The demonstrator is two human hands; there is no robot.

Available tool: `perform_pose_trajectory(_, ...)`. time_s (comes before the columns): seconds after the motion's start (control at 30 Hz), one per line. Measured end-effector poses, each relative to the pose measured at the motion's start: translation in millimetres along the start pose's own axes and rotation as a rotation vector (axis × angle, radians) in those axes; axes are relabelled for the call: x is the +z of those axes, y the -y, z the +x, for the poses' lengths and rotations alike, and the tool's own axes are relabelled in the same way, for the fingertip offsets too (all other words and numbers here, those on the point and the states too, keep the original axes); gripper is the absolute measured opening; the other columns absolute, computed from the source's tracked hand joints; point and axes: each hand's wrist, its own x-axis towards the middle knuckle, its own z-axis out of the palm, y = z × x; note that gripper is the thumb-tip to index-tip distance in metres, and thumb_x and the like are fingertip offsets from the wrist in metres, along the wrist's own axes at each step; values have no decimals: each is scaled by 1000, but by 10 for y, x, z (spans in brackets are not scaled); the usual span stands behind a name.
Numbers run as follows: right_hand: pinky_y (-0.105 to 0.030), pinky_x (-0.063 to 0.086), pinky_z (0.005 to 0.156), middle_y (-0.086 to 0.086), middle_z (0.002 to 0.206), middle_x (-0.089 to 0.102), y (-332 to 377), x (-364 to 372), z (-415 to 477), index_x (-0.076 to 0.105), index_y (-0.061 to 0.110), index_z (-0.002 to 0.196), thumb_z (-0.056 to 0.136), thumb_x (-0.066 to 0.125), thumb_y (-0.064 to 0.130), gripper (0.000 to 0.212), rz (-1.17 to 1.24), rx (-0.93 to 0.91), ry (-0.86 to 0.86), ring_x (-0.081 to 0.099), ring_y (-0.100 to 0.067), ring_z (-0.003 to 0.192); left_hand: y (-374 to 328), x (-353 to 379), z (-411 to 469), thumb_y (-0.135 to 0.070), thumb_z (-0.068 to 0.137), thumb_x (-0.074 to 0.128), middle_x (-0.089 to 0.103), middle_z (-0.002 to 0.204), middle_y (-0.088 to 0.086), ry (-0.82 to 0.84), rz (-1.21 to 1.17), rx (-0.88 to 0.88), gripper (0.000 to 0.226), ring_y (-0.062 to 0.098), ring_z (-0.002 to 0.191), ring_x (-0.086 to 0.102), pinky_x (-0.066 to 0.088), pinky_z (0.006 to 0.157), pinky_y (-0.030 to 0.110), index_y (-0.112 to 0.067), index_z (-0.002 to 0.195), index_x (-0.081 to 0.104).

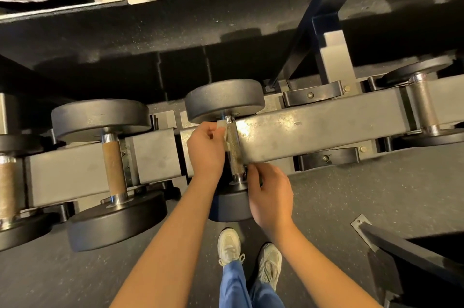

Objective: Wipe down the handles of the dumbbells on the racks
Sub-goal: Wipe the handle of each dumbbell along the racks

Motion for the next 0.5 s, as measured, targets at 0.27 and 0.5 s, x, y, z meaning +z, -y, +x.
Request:
perform_pose_trajectory(0.27, -29, 33, 69, 12, 72, 52, 85, -53, 16, 65, 20, 78, 90, 34, 34, 36, -69, 42, 73, 46, -11, 74, 153, -117, -240, -14, 89, 65, 64, 73, 2, 161, 123, -23, 14, 10, 67, 58, 42, 56, 5, -4, 79, 65)
perform_pose_trajectory(0.5, -29, 28, 60, 2, 64, 54, 64, -56, 3, 58, 16, 67, 89, 30, 35, 40, -79, 17, 62, 47, -16, 65, -91, -59, -3, -12, 89, 63, 57, 70, -9, 14, 38, -13, 10, 3, 67, 52, 38, 57, 1, -12, 79, 64)
